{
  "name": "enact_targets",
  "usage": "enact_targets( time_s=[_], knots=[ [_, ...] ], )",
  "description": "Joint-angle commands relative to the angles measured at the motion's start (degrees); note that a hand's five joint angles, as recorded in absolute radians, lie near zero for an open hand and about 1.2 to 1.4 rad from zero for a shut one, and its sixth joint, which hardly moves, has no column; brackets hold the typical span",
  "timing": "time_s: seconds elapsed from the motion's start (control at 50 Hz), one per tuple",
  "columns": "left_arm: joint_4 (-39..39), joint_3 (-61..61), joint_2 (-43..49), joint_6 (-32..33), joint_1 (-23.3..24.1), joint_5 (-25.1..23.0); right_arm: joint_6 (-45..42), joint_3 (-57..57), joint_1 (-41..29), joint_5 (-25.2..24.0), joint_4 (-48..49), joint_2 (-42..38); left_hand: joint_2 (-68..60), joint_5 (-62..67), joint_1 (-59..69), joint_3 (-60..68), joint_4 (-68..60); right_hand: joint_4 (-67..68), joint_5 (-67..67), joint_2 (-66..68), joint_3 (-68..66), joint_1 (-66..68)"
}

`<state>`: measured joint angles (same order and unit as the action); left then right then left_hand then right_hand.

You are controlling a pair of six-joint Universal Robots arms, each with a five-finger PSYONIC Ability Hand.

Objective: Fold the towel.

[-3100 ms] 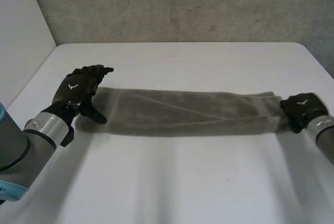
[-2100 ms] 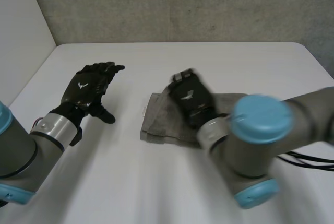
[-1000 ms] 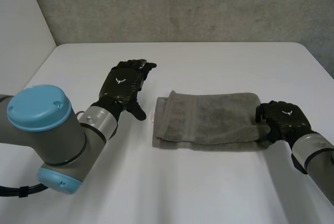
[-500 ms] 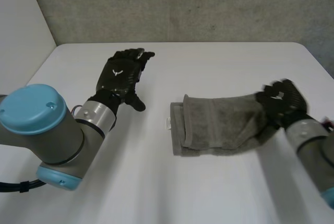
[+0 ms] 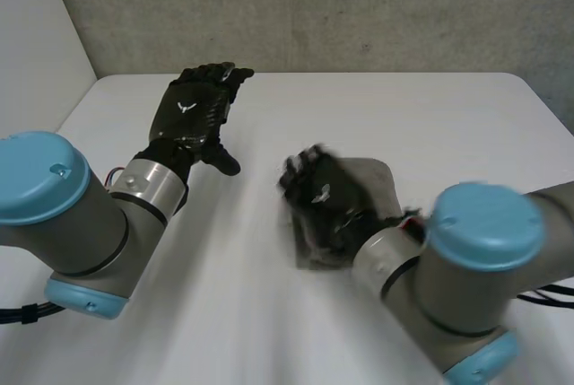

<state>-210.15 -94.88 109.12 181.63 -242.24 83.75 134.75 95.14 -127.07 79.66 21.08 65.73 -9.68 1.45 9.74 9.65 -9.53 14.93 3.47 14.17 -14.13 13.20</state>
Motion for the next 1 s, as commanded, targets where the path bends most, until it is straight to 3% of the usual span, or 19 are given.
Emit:
enact_targets(
  time_s=[0.02, 0.04, 0.08, 0.14, 0.2, 0.24, 0.36, 0.6, 0.72, 0.82, 0.9, 1.0],
  knots=[
    [1.0, 1.6, 0.1, -0.1, 0.8, 0.1, 26.9, 5.2, 11.2, 0.1, 1.0, 10.4, -0.9, -0.9, 0.8, 0.9, -1.0, -4.9, -3.5, -4.2, 4.1, -3.2],
    [1.5, 2.2, 0.2, -0.3, 1.1, 0.1, 27.0, 5.2, 11.2, 0.1, 1.0, 10.4, -0.9, -0.9, 0.8, 0.9, -1.0, -4.9, -3.5, -4.2, 4.1, -3.2],
    [2.5, 3.2, 0.8, -0.9, 1.7, 0.1, 37.4, 5.5, 16.9, -0.3, -0.3, 11.0, -1.2, -0.6, 1.1, 1.2, -1.4, -4.9, -3.5, -4.2, 4.1, -3.2],
    [5.0, 6.7, 3.4, -2.9, 4.2, 0.3, 45.1, 4.6, 20.9, -1.7, -3.4, 11.1, -1.7, -0.1, 1.6, 1.7, -1.9, -4.9, -3.5, -4.2, 4.1, -3.2],
    [9.4, 11.4, 7.0, -4.2, 6.9, 1.4, 47.4, 4.0, 22.0, -3.0, -5.1, 10.6, -1.9, 0.1, 1.8, 1.9, -2.0, -4.9, -3.5, -4.2, 4.1, -3.2],
    [11.8, 13.8, 9.3, -4.4, 7.9, 1.9, 49.6, 2.5, 22.9, -6.7, -7.4, 8.1, -1.9, 0.1, 1.8, 1.9, -2.0, -4.9, -3.5, -4.2, 4.1, -3.2],
    [18.0, 21.9, 18.8, -4.4, 12.0, 4.8, 50.1, 0.8, 23.0, -10.7, -8.3, 2.0, -2.0, 0.3, 2.0, 2.1, -2.2, -4.9, -3.5, -4.2, 4.1, -3.2],
    [18.5, 25.3, 28.2, -4.5, 13.7, 6.1, 47.2, 0.5, 22.2, -10.8, -8.3, -4.0, -2.4, 0.6, 2.3, 2.4, -2.5, -4.9, -3.5, -4.2, 4.1, -3.2],
    [19.0, 24.2, 24.6, -4.7, 13.8, 6.1, 42.9, -0.5, 22.1, -10.2, -9.4, 1.0, -2.2, 0.5, 2.2, 2.3, -2.4, -4.9, -3.5, -4.2, 4.1, -3.2],
    [19.0, 22.2, 16.0, -4.7, 13.1, 6.0, 42.4, -2.9, 22.2, -8.1, -11.2, 7.7, -1.4, -0.4, 1.3, 1.4, -1.5, -4.9, -3.5, -4.2, 4.1, -3.2],
    [19.8, 21.1, 8.4, -4.3, 12.1, 6.0, 42.3, -7.8, 22.0, -2.6, -15.0, 15.0, -1.2, -0.6, 1.1, 1.2, -1.4, -4.9, -3.5, -4.2, 4.1, -3.2],
    [24.9, 20.0, -2.9, -4.4, 7.4, 6.0, 40.3, -15.1, 21.9, 2.3, -22.9, 19.4, -3.1, 1.3, 3.0, 3.1, -3.2, -4.9, -3.5, -4.2, 4.1, -3.2]
  ],
)
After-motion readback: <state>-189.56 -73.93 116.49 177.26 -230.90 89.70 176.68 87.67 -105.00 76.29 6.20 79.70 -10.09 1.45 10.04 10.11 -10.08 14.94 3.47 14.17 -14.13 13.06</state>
